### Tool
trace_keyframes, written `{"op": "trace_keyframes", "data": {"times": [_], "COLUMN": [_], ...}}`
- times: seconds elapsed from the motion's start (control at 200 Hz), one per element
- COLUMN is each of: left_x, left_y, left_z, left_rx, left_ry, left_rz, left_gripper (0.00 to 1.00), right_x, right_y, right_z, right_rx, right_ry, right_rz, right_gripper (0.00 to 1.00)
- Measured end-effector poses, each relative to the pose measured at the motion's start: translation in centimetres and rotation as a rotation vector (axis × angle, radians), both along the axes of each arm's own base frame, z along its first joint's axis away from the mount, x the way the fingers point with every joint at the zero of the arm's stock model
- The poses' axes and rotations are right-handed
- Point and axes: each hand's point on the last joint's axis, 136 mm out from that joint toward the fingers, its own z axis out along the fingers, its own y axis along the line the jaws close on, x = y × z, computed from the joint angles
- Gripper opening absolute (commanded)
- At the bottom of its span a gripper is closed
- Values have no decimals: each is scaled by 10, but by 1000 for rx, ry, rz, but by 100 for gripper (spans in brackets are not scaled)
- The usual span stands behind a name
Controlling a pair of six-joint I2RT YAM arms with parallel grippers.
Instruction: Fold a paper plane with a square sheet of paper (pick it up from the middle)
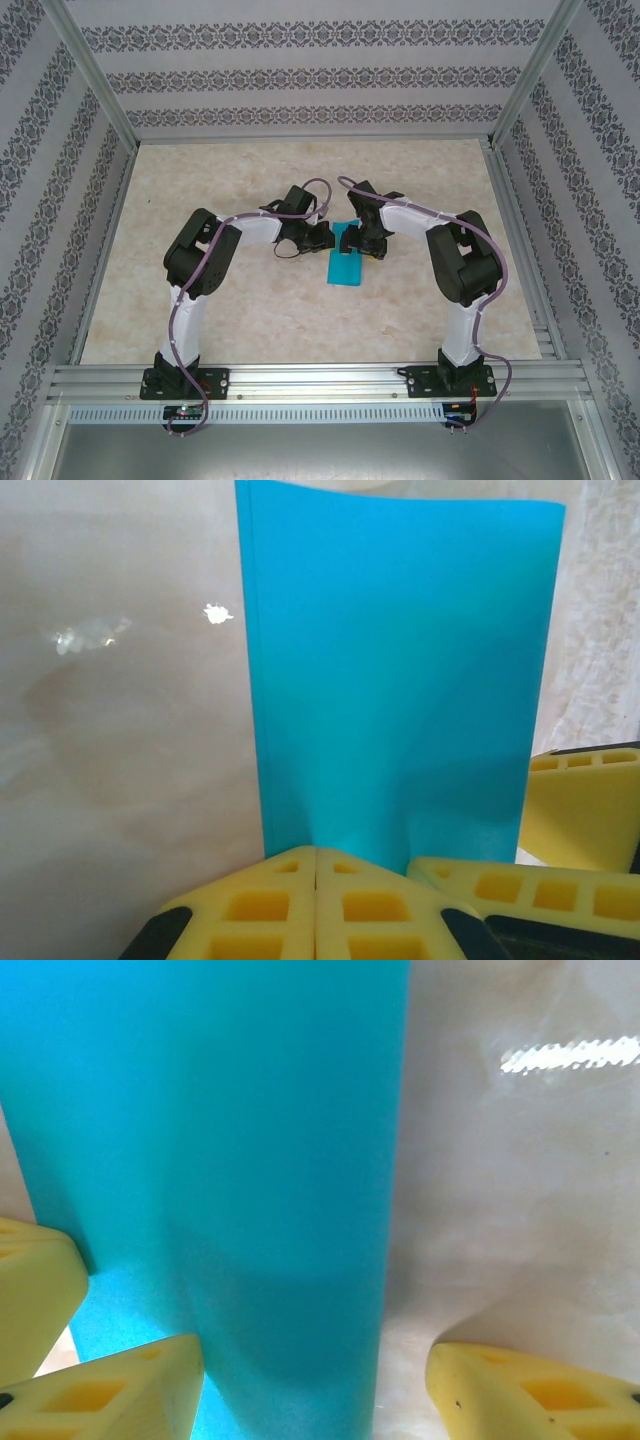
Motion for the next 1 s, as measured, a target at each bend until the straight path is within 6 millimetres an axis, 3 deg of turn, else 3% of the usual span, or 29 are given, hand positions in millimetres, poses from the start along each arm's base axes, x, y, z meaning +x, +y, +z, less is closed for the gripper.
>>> {"op": "trace_keyframes", "data": {"times": [0.245,0.37,0.455,0.56,0.644,0.719,0.999], "left_x": [0,0,0,0,0,0,0], "left_y": [0,0,0,0,1,0,1], "left_z": [-1,-1,-1,-2,-2,-2,-3], "left_rx": [33,40,43,46,47,48,55], "left_ry": [-7,-2,0,5,7,8,19], "left_rz": [-20,-27,-29,-28,-28,-28,-28], "left_gripper": [5,5,4,4,4,3,3], "right_x": [-1,3,11,21,24,26,28], "right_y": [-2,-11,-11,0,12,22,42], "right_z": [16,53,84,102,98,87,39], "right_rx": [50,93,156,241,287,319,362], "right_ry": [-34,-127,-220,-283,-277,-255,-155], "right_rz": [-43,-88,-106,-105,-99,-89,-66], "right_gripper": [70,64,54,25,8,0,0]}}
